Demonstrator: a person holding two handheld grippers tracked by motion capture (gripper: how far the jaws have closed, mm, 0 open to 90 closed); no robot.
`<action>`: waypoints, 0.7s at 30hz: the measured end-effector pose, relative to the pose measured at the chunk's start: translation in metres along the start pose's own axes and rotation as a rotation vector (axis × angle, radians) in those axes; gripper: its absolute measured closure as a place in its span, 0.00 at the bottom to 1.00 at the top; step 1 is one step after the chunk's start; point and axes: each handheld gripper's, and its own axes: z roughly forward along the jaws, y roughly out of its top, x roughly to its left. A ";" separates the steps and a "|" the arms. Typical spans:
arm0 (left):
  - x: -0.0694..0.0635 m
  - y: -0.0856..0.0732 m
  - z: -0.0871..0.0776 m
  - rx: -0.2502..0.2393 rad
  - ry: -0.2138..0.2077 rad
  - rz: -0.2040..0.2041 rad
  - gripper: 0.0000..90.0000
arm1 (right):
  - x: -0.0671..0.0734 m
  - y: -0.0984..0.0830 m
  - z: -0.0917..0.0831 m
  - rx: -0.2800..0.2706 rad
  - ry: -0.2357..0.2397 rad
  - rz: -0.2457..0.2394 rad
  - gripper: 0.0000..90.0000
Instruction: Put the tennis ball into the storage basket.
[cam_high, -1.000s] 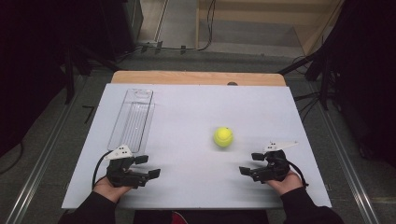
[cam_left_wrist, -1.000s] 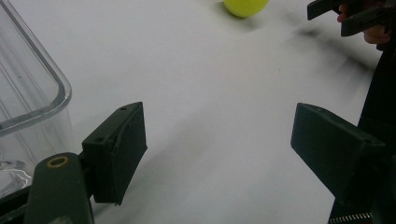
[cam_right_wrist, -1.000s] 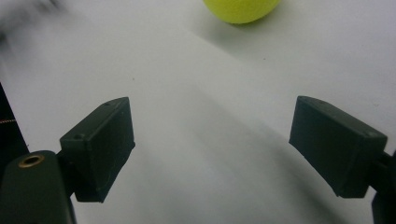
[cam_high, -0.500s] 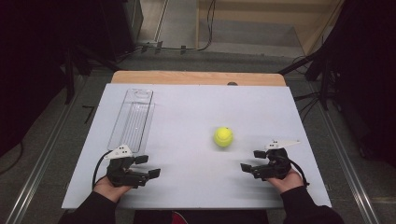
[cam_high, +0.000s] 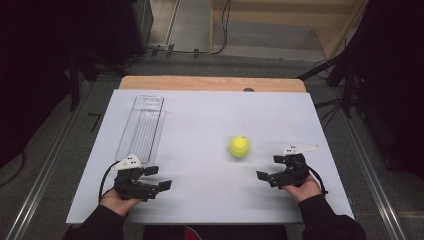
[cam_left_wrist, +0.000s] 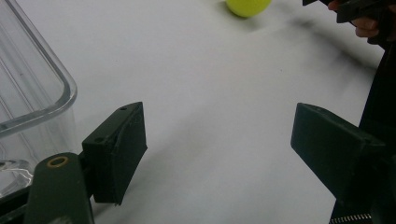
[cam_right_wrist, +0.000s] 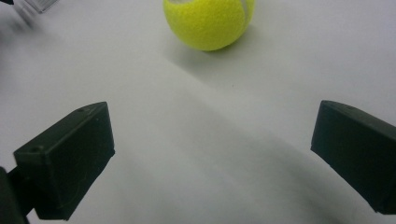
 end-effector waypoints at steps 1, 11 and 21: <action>0.000 0.000 0.000 0.000 0.000 0.000 0.21 | 0.000 0.000 0.000 0.000 0.000 0.000 0.00; 0.000 0.000 0.000 0.002 0.002 -0.003 0.21 | -0.006 0.009 -0.001 -0.026 -0.014 0.013 0.00; 0.001 0.000 -0.001 0.002 0.002 -0.002 0.21 | -0.009 0.022 0.004 -0.025 -0.003 0.000 0.00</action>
